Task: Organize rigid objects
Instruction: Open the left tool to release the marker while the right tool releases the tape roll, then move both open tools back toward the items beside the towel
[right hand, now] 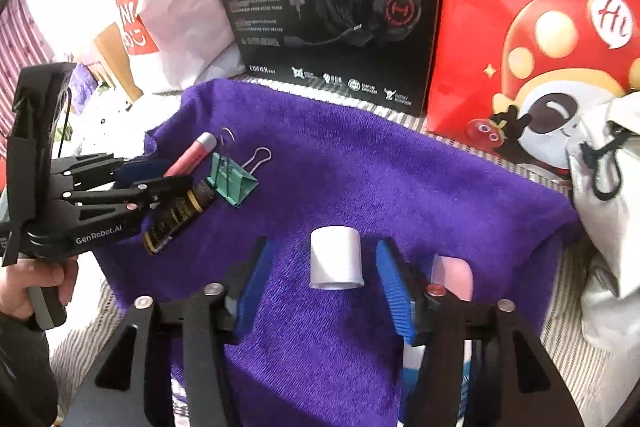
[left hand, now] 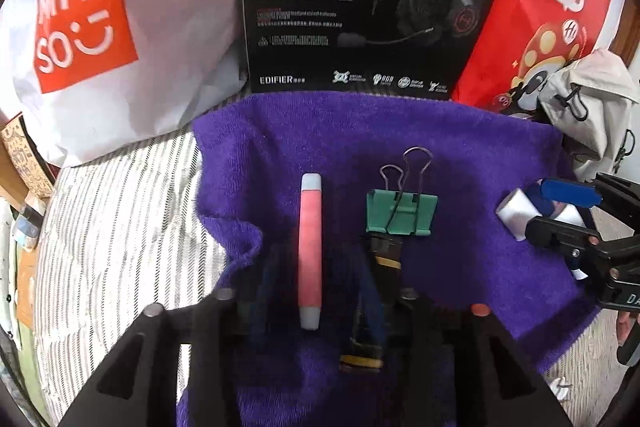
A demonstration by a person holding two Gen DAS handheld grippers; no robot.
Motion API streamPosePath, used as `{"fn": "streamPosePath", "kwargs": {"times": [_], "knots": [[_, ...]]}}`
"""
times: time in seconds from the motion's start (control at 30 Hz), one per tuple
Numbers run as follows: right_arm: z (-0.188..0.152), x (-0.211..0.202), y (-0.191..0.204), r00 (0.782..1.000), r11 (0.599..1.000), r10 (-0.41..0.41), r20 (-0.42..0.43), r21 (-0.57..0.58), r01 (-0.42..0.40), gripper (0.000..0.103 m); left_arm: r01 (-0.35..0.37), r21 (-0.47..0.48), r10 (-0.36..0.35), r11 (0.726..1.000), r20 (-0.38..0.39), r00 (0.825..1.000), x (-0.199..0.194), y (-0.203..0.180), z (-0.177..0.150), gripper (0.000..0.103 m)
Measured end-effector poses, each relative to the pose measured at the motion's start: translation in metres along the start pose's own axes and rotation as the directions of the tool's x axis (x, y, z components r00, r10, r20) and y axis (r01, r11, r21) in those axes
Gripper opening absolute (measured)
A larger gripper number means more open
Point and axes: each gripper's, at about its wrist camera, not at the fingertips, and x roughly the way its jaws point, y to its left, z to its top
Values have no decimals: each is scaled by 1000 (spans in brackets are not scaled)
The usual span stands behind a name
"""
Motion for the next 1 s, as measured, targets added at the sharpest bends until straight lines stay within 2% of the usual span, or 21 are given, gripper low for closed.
{"fn": "streamPosePath", "kwargs": {"times": [0.1, 0.13, 0.17, 0.27, 0.3, 0.37, 0.53, 0.77, 1.0], "knots": [[-4, -15, 1, 1000, 1000, -17, 23, 18, 16, 72, -2, 8, 2, 1000, 19, 1000, -14, -3, -2, 59], [-7, -21, -1, 999, 999, -22, 27, 27, 21, 80, -6, 14, 6, 1000, 26, 1000, -19, -5, -4, 69], [-9, -27, 0, 999, 999, -32, 33, 39, 31, 83, -13, 22, 12, 1000, 37, 999, -25, -8, -7, 76], [-20, -45, 0, 997, 996, -58, 51, 64, 54, 89, -11, 30, 9, 1000, 48, 999, -42, -15, -16, 86], [-23, -49, 0, 996, 995, -70, 51, 75, 66, 101, -2, 26, 1, 1000, 45, 999, -48, -19, -21, 89], [-34, -59, 1, 995, 993, -81, 59, 86, 76, 103, 14, 20, -14, 1000, 35, 999, -50, -25, -26, 101], [-61, -73, 7, 994, 991, -96, 43, 100, 92, 103, 54, 23, -54, 998, -5, 999, -58, -47, -56, 101], [-100, -87, 14, 995, 988, -97, 13, 121, 95, 103, 60, -12, -61, 998, -76, 995, -60, -55, -104, 102], [-143, -101, 15, 996, 983, -84, -16, 164, 85, 103, 45, -1, -45, 999, -115, 992, -53, -64, -127, 102]]}}
